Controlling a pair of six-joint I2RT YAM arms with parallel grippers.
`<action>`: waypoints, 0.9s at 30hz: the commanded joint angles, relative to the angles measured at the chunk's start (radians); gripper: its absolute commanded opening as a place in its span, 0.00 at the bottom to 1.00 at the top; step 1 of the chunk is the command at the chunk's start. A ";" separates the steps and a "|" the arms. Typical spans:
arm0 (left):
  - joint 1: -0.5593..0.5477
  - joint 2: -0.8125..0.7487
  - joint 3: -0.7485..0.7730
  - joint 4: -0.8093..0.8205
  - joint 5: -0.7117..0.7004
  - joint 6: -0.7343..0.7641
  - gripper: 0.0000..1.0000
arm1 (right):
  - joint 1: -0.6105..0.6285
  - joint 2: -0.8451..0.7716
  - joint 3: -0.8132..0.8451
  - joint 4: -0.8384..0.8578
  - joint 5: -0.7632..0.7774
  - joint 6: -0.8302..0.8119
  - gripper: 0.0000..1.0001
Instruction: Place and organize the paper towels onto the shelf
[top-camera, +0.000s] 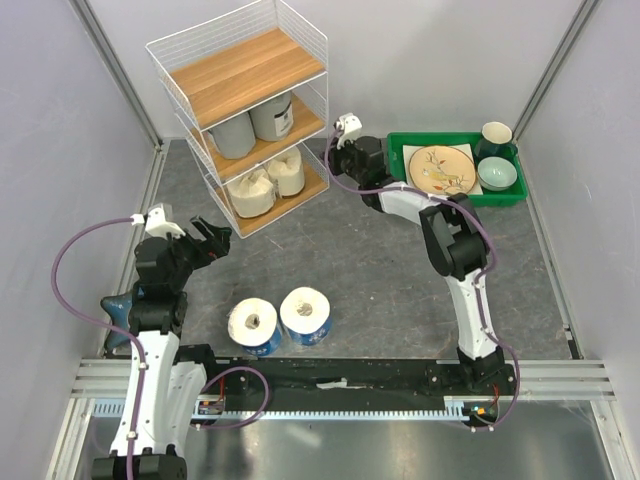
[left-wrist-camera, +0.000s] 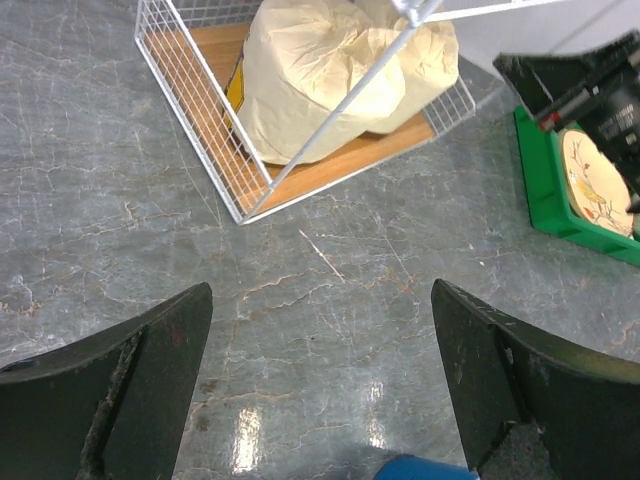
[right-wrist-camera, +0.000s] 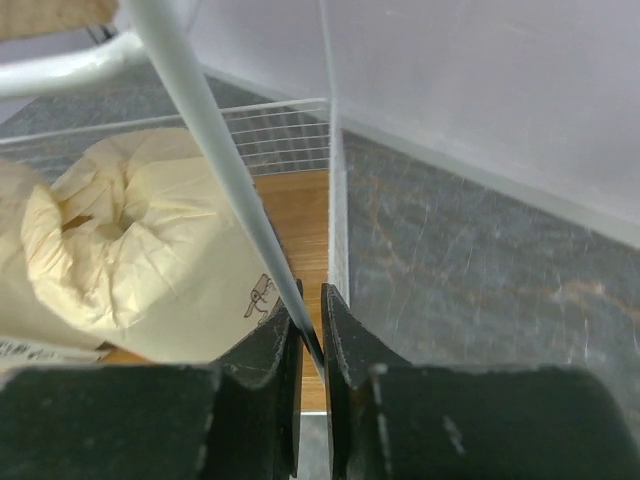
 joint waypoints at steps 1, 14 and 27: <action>-0.003 -0.022 0.004 0.003 0.018 0.011 0.97 | -0.005 -0.190 -0.195 0.051 -0.034 0.026 0.00; -0.001 -0.071 0.020 -0.054 0.023 0.003 0.97 | 0.009 -0.563 -0.645 0.054 -0.066 -0.027 0.00; -0.003 -0.082 0.007 -0.048 0.023 0.014 0.98 | 0.009 -0.863 -0.930 -0.031 0.159 -0.032 0.00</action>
